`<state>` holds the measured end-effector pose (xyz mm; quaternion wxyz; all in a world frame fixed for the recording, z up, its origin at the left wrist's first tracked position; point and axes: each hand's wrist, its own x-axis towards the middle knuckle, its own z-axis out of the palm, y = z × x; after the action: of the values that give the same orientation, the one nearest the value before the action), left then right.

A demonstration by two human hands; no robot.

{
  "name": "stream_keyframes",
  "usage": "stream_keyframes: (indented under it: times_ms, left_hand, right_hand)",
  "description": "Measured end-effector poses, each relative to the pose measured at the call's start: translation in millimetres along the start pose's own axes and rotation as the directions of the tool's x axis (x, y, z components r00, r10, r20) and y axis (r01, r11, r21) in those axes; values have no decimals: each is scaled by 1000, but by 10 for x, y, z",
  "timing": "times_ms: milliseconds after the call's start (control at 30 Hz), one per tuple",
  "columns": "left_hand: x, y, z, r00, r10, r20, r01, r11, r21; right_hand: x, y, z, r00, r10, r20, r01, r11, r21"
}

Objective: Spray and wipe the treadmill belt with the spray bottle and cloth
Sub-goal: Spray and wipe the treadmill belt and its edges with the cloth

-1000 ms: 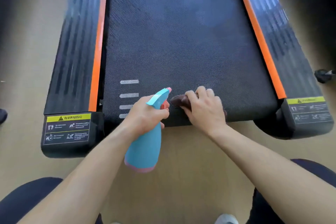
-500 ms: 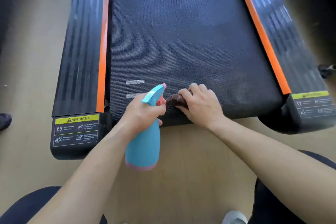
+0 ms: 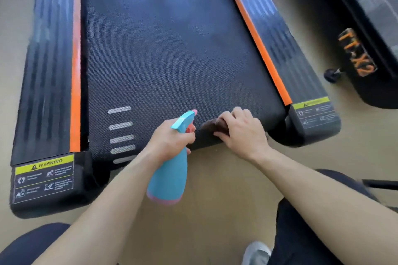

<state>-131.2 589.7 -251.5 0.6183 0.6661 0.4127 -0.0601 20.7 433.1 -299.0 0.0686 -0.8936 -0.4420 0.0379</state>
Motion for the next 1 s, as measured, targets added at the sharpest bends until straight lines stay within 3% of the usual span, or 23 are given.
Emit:
stream_keyframes:
  times_ms: [100,233,500,667,767,900,1000]
  left_hand:
    - [94,69,200,998,-2,60,1,1000,16]
    - [155,123,507,993,-19,120,13,999,52]
    - [219,271,702,980,-44,194,-15,956,293]
    - [196,332,559,983,-3,185,-39,974,223]
    - [220,334,413,990,16,137,-45,977,210]
    - [186,391,232,992,46,121,-60,991,119]
    - [168,460,195,993,51,109,-63,992,111]
  right_hand:
    - [-115,299,-106,972,228,-60,-221,969,114]
    - [-223,609,-220,927,359,-108,-349,932,99]
    - [-372,706,-276,908,387,-159,-378,922,87]
    - [-158,652,-55,971,203,-127,-203,979,17]
    - [289,661,74,977,113,-178,-125,991,-56]
    - [973,798,-37,948,282,-150,-289,957,-30]
    - [898,718,-19,923,339,-185,-349,937,-23]
